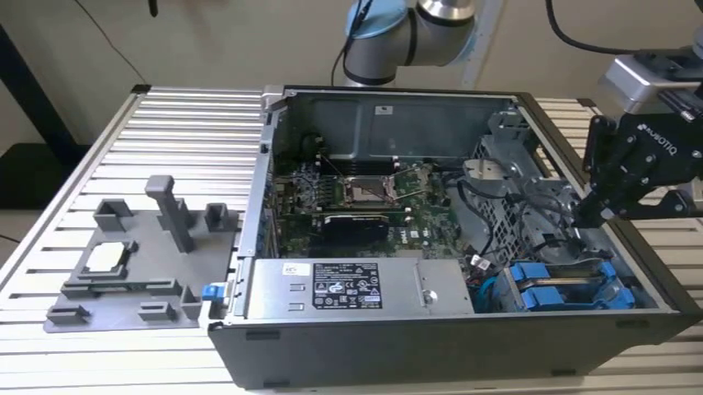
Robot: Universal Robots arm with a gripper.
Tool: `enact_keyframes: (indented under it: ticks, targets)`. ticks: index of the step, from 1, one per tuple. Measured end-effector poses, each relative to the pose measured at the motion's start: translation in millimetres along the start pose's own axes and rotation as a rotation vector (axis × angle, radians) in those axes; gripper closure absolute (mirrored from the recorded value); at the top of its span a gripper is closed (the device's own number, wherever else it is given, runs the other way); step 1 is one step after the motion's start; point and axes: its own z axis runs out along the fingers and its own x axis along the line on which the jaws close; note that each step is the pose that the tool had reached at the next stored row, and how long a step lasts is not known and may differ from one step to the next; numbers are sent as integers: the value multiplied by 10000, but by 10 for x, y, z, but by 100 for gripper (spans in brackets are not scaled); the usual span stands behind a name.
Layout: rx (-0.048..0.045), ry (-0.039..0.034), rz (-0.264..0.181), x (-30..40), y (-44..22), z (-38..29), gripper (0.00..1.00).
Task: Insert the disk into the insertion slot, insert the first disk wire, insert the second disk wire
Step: 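Insert the first disk wire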
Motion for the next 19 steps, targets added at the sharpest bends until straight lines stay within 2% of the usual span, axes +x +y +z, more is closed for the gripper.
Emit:
enact_keyframes:
  ticks: [4,7,10,12,14,17,19]
  targets:
    - [136,-36,-8,39,120,9,81]
    - [254,-37,-14,119,174,22,81]
    - [275,-35,-14,227,203,35,81]
    - [310,-34,-18,253,223,46,81]
    - [442,-20,-24,254,239,65,81]
    - [691,33,-34,254,243,85,81]
    - [737,112,-35,255,243,103,81]
